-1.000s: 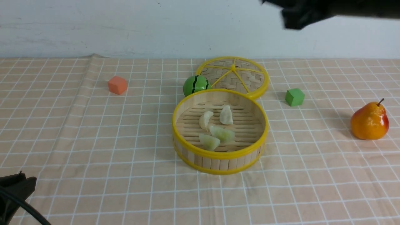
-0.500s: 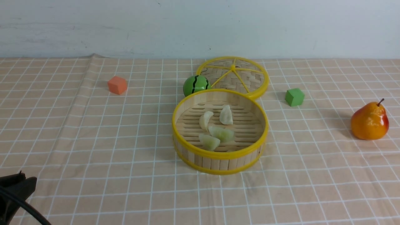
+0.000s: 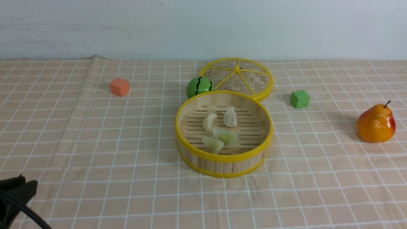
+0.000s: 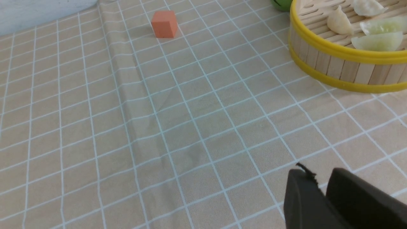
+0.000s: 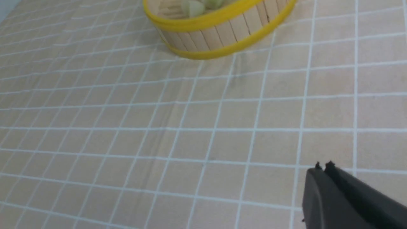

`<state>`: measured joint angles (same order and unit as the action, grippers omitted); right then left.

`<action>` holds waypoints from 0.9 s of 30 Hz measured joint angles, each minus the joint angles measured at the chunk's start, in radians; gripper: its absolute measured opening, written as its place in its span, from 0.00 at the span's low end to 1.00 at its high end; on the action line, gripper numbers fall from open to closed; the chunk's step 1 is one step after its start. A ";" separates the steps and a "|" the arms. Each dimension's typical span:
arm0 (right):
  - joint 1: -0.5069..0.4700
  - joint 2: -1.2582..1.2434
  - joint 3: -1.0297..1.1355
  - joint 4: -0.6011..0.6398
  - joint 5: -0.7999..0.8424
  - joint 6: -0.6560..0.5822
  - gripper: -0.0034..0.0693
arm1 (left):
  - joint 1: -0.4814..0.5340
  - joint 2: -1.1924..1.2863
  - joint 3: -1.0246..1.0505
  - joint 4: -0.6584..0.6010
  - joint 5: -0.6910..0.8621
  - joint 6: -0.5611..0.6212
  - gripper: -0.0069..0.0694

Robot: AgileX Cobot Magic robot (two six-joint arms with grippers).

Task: Put the dumplings into the steamer on the table with the brown tablecloth.

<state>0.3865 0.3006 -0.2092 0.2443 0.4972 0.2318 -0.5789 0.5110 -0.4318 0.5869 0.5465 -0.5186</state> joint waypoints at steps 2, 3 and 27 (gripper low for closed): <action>0.000 -0.017 0.002 -0.054 -0.017 0.068 0.03 | 0.000 0.000 0.000 0.000 0.000 0.000 0.23; 0.000 -0.033 0.006 -0.087 -0.047 0.103 0.03 | 0.000 0.000 0.000 0.000 0.000 0.000 0.23; -0.317 -0.310 0.228 -0.203 -0.123 -0.047 0.02 | 0.000 0.000 0.002 0.000 0.002 0.000 0.26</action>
<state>0.0691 -0.0098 0.0190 0.0412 0.3746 0.1845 -0.5789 0.5110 -0.4301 0.5869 0.5485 -0.5186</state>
